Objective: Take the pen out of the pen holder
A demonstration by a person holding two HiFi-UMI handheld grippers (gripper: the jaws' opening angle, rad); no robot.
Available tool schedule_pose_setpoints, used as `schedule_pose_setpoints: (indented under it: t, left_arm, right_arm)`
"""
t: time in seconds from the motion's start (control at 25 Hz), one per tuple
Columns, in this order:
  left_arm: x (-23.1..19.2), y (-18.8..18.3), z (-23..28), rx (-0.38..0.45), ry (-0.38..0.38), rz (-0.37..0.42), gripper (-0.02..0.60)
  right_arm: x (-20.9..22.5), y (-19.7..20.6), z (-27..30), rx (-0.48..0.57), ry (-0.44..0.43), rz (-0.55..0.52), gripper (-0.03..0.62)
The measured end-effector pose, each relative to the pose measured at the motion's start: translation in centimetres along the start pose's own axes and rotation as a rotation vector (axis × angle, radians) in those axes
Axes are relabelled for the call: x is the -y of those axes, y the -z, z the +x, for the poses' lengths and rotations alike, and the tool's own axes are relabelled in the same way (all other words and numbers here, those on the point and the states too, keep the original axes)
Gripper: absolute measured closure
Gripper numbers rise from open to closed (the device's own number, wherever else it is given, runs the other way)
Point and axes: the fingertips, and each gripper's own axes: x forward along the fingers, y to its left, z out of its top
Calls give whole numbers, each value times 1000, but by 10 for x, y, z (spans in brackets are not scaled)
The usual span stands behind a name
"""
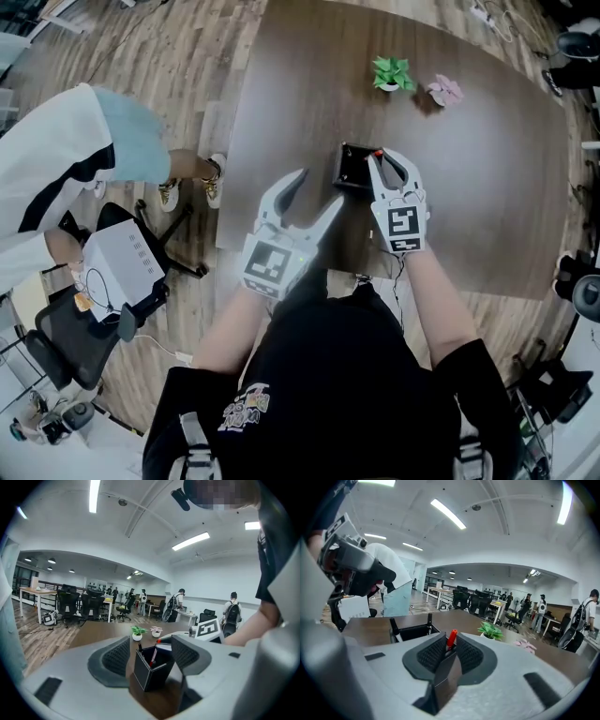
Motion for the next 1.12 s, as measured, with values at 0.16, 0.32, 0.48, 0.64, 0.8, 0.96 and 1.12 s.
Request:
schedule_pose_setpoints:
  t: [0.16, 0.32, 0.48, 0.64, 0.8, 0.96, 1.12]
  left_arm:
    - [0, -1, -3, 5, -14, 1, 330]
    - [3, -5, -6, 15, -31, 4, 330]
    - [6, -8, -12, 24, -51, 5, 330]
    - [16, -15, -19, 41, -69, 11, 330]
    - [33, -24, -23, 56, -87, 23, 330]
    - [54, -32, -29, 84, -109, 37, 330]
    - [81, -38, -36, 105, -131, 52, 330]
  right_arm:
    - [0, -2, -1, 8, -13, 27, 536]
    - [0, -5, -5, 24, -39, 66, 544]
    - [0, -12, -10, 47, -55, 87, 548]
    - [6, -24, -23, 81, -71, 143, 551]
    - [19, -44, -44, 151, -88, 219, 551]
    - [30, -67, -71, 224, -103, 243, 551]
    - [40, -87, -107, 288, -121, 259, 553]
